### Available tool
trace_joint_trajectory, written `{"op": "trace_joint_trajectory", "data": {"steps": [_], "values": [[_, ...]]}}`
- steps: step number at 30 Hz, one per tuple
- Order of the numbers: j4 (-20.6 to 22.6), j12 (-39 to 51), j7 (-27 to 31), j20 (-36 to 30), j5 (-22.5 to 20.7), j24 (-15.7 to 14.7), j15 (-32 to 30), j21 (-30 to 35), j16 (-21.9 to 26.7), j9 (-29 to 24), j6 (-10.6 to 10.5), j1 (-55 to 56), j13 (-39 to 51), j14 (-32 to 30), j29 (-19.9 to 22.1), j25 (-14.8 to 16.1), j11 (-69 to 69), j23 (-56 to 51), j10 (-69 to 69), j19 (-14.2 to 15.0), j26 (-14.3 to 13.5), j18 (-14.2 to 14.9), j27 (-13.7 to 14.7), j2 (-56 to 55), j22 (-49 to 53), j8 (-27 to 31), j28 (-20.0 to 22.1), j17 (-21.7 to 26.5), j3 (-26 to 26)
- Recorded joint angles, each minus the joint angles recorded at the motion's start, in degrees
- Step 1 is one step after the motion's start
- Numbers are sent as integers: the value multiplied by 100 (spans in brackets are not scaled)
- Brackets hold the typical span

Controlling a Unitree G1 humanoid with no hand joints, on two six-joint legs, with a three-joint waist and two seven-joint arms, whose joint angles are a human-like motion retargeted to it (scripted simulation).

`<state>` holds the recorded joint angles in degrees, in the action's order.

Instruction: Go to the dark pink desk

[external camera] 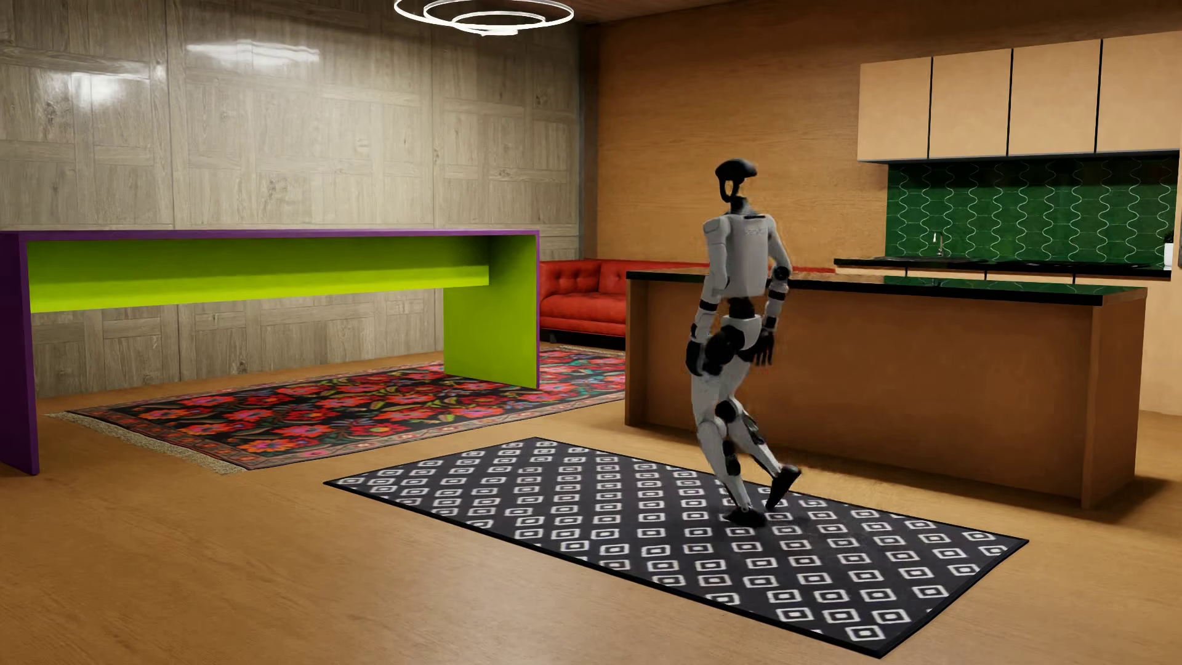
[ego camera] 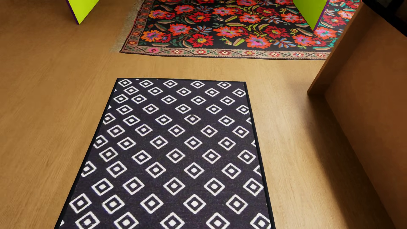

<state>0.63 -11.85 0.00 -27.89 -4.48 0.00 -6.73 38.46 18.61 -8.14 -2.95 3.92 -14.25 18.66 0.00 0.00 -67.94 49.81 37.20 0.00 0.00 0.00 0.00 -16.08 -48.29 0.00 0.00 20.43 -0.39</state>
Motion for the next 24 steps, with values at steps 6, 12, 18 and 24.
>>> {"op": "trace_joint_trajectory", "data": {"steps": [6, 12, 18, 24], "values": [[-146, 556, 0, 348, 10, 0, 2380, 449, 236, 156, -158, -2113, -400, 945, 0, 0, 4180, 232, -796, 0, 0, 0, 0, -1067, 658, 0, 0, 122, 1026], [-853, -107, 0, 103, -810, 0, -250, 488, -128, 99, -647, -1002, -327, -1988, 0, 0, 2799, 321, 3530, 0, 0, 0, 0, -414, -171, 0, 0, 89, 729], [-841, -783, 0, -8, -333, 0, 2312, 404, 85, 107, 41, 1277, 797, -437, 0, 0, 4223, -401, 1433, 0, 0, 0, 0, 2651, -508, 0, 0, 313, -1066], [-606, -772, 0, -338, 179, 0, 1868, -849, 174, 403, 359, 2264, 1088, -1866, 0, 0, 3413, -786, 210, 0, 0, 0, 0, 3728, -937, 0, 0, 381, -1721]]}}
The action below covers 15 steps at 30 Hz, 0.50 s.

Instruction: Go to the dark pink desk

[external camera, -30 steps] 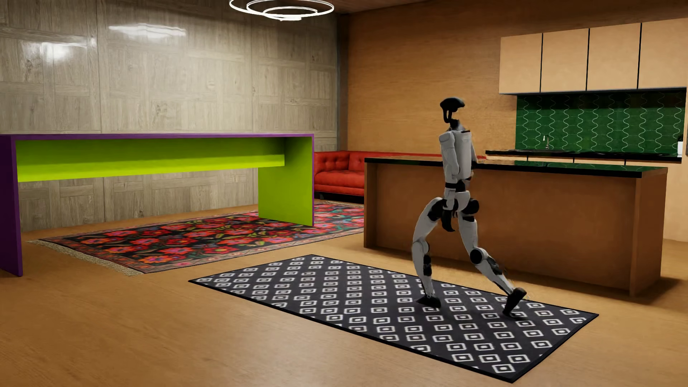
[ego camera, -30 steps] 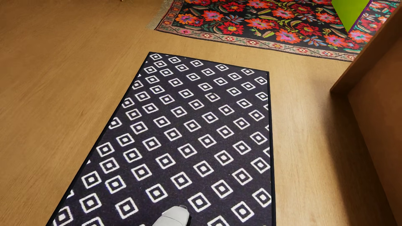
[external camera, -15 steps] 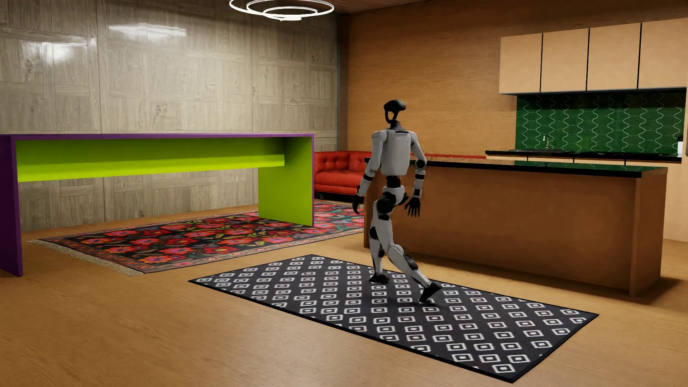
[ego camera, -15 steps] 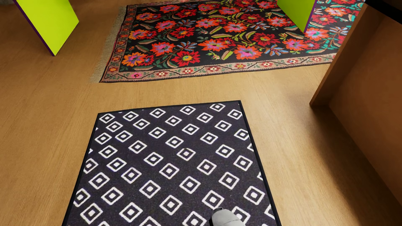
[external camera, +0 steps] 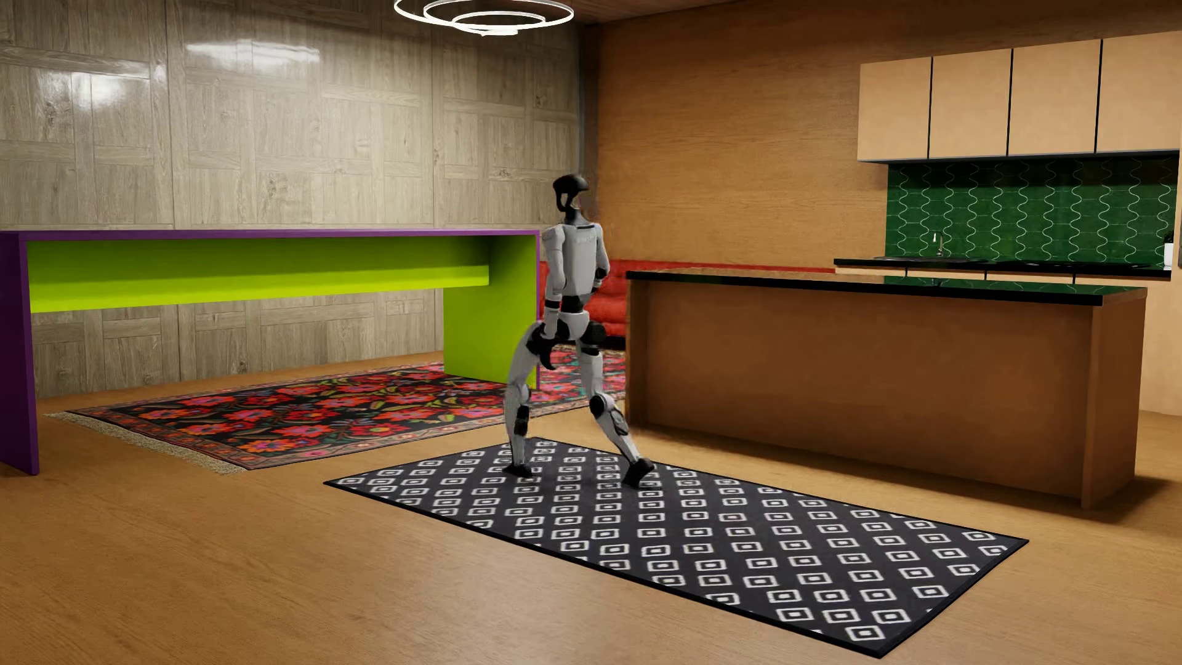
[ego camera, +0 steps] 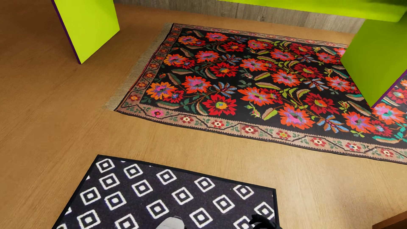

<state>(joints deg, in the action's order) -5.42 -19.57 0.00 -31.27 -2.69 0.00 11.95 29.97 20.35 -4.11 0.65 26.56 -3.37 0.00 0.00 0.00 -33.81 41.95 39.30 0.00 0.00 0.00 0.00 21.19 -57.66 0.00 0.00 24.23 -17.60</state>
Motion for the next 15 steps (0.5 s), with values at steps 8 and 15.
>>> {"op": "trace_joint_trajectory", "data": {"steps": [8, 15], "values": [[380, 550, 0, 329, 33, 0, -2628, 805, 17, -295, -309, -3006, -1045, 1256, 0, 0, -1729, 979, -631, 0, 0, 0, 0, -3981, 1083, 0, 0, -459, 1756], [198, 509, 0, 1403, -636, 0, -1521, 1224, 60, 24, -586, -4157, -1694, 1194, 0, 0, 338, 1413, 507, 0, 0, 0, 0, -4479, 1266, 0, 0, -273, 2216]]}}
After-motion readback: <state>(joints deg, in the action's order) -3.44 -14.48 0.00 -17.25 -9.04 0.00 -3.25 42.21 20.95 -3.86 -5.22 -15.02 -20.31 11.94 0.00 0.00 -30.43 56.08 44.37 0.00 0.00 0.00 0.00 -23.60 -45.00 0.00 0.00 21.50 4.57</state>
